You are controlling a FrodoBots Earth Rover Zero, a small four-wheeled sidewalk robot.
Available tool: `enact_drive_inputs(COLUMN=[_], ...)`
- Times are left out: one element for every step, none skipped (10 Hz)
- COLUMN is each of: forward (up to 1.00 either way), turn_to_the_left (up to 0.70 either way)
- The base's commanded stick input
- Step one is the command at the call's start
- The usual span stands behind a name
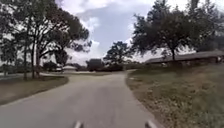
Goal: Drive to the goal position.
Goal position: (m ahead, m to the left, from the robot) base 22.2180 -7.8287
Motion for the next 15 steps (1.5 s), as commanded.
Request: enact_drive_inputs(forward=[0.85,0.85,0.85,0.85,0.85,0.85,0.85,0.85,0.85,0.85,0.85,0.85,0.85,0.85,0.85], turn_to_the_left=[0.24,0.19,0.10,0.00,0.00,0.00,0.00,0.00,0.00,0.00,0.00,0.00,0.00,0.00,0.00])
